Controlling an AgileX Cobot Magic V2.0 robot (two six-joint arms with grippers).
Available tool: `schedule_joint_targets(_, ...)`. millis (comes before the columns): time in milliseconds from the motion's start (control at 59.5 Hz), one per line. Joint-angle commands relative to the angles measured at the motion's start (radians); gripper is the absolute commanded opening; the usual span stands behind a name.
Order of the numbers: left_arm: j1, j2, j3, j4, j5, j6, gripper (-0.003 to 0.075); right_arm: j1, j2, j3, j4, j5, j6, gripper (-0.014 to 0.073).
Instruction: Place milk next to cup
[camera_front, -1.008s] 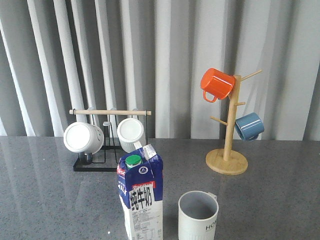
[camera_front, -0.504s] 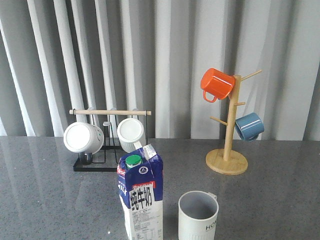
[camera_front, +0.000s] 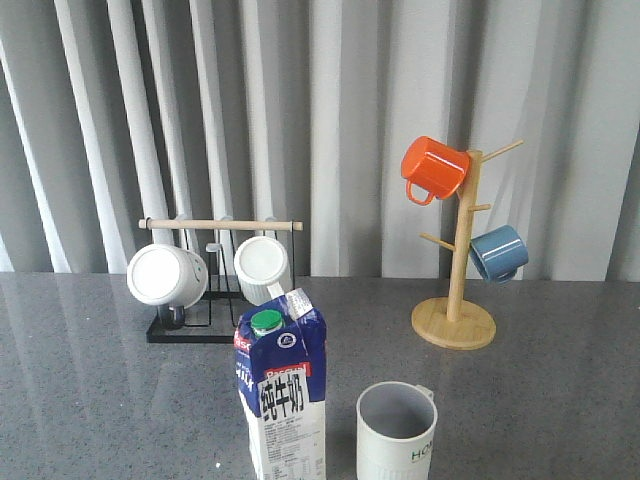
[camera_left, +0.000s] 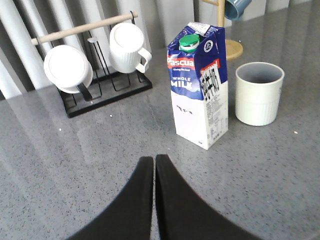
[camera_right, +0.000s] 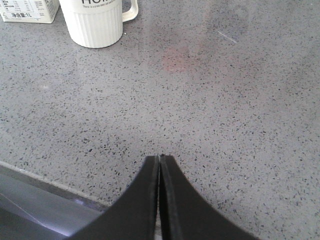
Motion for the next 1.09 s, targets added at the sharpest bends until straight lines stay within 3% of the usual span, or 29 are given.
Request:
schedule_joint_targets(0,0.033,-0.089,0.166,-0.005,-0.310,0.001,-0.0007,0.000,0.008,-0.026,-0.006,-0.060,-0.003,-0.0006)
schedule_joint_targets(134,0.108,-0.234,0.409,-0.029,-0.507,-0.023,-0.0007,0.000,0.008,-0.026,-0.006,-0.060,-0.003,-0.0006)
schedule_joint_targets(336,0.230,-0.417,0.567,-0.041,-0.535,-0.060,-0.0007,0.000,0.008,-0.026,-0.006,-0.059,-0.003,-0.0006)
schedule_joint_targets(487,0.284,-0.409,0.569,-0.040,-0.507,-0.059,-0.0007,0.000,0.008,-0.026,-0.006,-0.056,-0.003,-0.0006)
schedule_joint_targets(873,0.287,-0.407,0.569,-0.037,-0.502,-0.066,-0.0007,0.000,0.008,-0.026,-0.006,-0.054,-0.003,-0.0006)
schedule_joint_targets(1075,0.287,-0.407,0.569,0.121,-0.513,-0.251,-0.0007,0.000,0.008,-0.026,-0.006,-0.054,-0.003,-0.0006)
